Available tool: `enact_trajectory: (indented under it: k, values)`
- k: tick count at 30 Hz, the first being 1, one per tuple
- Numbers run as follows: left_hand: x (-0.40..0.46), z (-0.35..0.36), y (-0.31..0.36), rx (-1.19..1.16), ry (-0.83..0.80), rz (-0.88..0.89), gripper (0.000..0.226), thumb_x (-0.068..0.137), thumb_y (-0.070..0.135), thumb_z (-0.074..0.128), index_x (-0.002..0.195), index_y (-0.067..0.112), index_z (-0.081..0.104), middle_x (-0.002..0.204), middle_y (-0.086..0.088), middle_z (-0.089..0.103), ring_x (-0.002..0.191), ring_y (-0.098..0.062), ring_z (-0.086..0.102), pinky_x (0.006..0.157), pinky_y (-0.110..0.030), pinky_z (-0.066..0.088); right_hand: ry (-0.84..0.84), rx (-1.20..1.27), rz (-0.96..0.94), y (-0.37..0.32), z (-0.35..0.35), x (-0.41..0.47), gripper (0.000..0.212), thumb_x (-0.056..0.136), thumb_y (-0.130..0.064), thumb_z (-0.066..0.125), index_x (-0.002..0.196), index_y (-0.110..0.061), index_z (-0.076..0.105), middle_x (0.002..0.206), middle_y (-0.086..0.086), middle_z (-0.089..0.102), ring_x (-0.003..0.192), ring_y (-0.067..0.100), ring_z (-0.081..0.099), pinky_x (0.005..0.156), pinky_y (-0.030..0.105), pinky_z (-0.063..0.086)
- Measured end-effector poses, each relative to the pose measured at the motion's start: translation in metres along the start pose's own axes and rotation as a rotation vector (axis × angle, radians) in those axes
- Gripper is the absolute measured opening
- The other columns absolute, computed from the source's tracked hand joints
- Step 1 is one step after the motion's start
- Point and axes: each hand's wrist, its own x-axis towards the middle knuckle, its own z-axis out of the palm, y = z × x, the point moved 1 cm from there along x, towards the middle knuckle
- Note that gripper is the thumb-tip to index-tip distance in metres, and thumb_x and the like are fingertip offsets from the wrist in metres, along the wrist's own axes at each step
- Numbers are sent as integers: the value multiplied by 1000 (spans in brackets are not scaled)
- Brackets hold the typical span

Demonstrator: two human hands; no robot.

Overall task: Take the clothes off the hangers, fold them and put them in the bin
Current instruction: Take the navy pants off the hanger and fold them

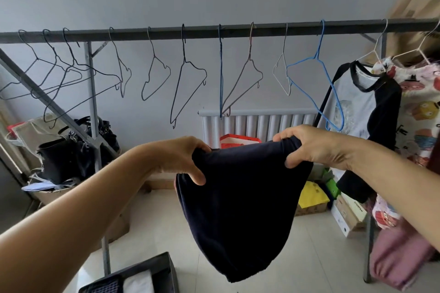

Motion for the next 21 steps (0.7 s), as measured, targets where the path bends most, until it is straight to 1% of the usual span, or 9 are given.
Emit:
enact_trajectory:
  k: [3, 5, 6, 9, 11, 13, 16, 19, 21]
  values:
    - [5, 0, 3, 104, 70, 8, 20, 80, 9, 72, 99, 16, 70, 90, 0, 69, 87, -15, 63, 79, -26, 52, 21, -258, -44, -7, 1, 3, 19, 76, 4, 64, 91, -7, 68, 79, 8, 57, 77, 23, 56, 70, 34, 42]
    - [6, -2, 3, 159, 192, 13, 1, 82, 14, 70, 82, 13, 69, 76, -1, 62, 73, -15, 56, 65, -24, 43, 90, -317, -45, -11, -1, 4, 5, 80, -3, 65, 82, -7, 68, 74, 8, 53, 72, 19, 50, 67, 33, 37]
    - [6, -4, 1, 175, 260, 11, 7, 81, 19, 71, 78, 13, 69, 74, -3, 60, 71, -16, 54, 63, -26, 41, 127, -322, -52, -12, -2, 4, 3, 81, -7, 67, 79, -8, 68, 72, 6, 53, 70, 19, 50, 66, 33, 36]
    - [2, -10, -10, 184, 372, 2, 16, 77, 34, 77, 72, 22, 67, 85, 0, 60, 81, -15, 52, 66, -29, 39, 165, -258, -78, -12, -9, 1, 3, 80, -15, 74, 78, -15, 72, 74, 4, 64, 74, 19, 60, 70, 33, 44]
    - [-3, -13, -17, 133, 385, 16, 16, 76, 37, 79, 76, 25, 68, 102, 6, 55, 97, -12, 47, 79, -31, 40, 184, -172, -105, -12, -14, -1, 5, 77, -18, 78, 78, -17, 74, 80, 4, 69, 81, 20, 66, 77, 34, 49]
    - [-9, -14, -20, -92, 377, 66, 16, 78, 27, 79, 87, 16, 72, 102, 2, 63, 97, -12, 57, 85, -30, 45, 225, -52, -148, -10, -19, -3, 11, 73, -18, 81, 82, -15, 74, 86, 8, 71, 86, 24, 68, 82, 35, 50]
    - [-14, -13, -20, -505, 385, 154, 18, 80, 10, 76, 95, 1, 71, 89, -12, 75, 84, -20, 71, 81, -28, 51, 242, 297, -187, -7, -25, -6, 38, 63, -16, 83, 96, -3, 71, 94, 16, 73, 94, 30, 68, 88, 37, 54]
    - [-10, -14, -16, -899, 503, 219, 30, 69, 22, 78, 93, 5, 72, 88, -12, 76, 83, -26, 72, 72, -30, 59, 306, 607, -251, -15, -22, -6, 11, 72, -7, 74, 80, -2, 69, 72, 13, 69, 69, 28, 66, 61, 29, 57]
    - [-7, -9, -16, -1124, 489, 272, 46, 62, 40, 85, 93, 9, 73, 90, -9, 76, 81, -23, 72, 63, -28, 59, 405, 731, -240, -22, -22, -3, 1, 78, -5, 70, 78, -5, 70, 71, 12, 68, 65, 26, 65, 63, 31, 56]
